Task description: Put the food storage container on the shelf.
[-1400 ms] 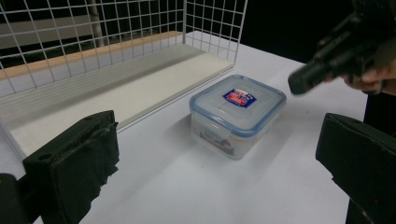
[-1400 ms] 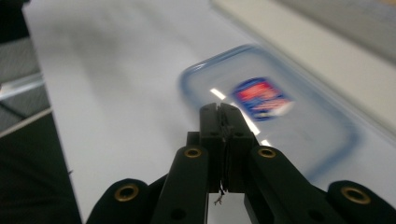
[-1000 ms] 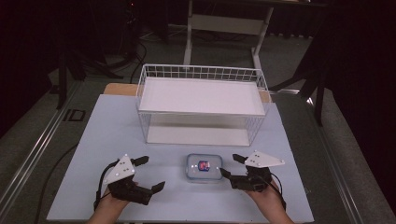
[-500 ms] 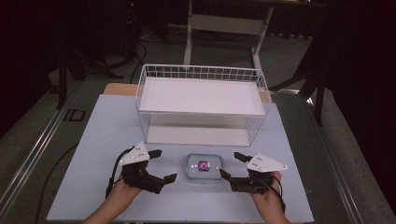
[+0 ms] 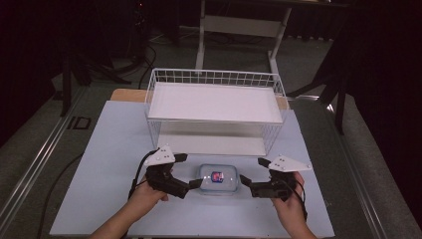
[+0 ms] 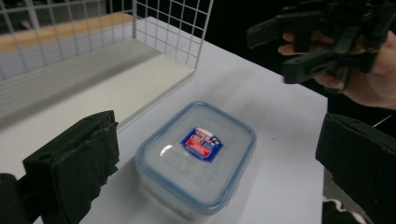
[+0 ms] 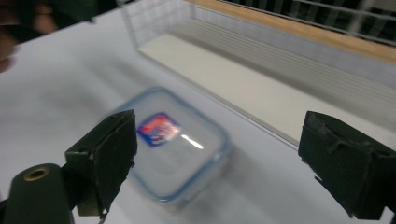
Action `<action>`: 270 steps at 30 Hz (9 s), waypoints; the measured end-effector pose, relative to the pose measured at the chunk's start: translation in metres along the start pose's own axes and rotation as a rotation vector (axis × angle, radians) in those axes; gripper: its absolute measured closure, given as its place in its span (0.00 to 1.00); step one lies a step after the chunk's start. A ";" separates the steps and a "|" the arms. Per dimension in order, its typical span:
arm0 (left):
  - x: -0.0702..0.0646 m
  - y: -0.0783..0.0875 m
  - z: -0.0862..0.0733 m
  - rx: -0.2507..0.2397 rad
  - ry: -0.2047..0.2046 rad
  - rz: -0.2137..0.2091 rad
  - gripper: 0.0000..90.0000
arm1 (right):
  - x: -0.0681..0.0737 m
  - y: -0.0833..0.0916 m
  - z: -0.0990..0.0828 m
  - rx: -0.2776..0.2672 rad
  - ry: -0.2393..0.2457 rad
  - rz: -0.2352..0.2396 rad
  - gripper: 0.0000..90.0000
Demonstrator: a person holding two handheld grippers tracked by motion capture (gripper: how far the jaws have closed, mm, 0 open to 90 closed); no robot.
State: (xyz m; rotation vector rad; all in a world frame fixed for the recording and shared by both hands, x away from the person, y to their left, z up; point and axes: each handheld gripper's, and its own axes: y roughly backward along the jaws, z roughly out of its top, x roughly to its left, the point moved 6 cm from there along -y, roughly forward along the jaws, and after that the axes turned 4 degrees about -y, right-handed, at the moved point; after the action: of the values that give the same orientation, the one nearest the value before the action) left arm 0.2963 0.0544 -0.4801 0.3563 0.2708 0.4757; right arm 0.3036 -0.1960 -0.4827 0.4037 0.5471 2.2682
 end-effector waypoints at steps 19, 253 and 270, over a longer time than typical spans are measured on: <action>0.023 -0.045 -0.027 0.171 0.263 0.013 0.01 | -0.004 -0.032 -0.017 0.117 -0.294 0.076 0.12; 0.039 -0.010 -0.018 -0.067 -0.077 0.256 0.01 | 0.010 -0.132 0.018 0.025 -0.097 -0.092 0.73; 0.015 0.001 -0.020 -0.064 -0.053 0.121 0.01 | 0.021 -0.097 0.003 0.006 -0.092 0.065 0.19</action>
State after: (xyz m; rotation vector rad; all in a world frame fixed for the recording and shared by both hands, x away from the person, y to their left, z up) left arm 0.3018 0.0678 -0.5006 0.3238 0.1828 0.5915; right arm 0.3489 -0.1192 -0.5263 0.5338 0.5006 2.2974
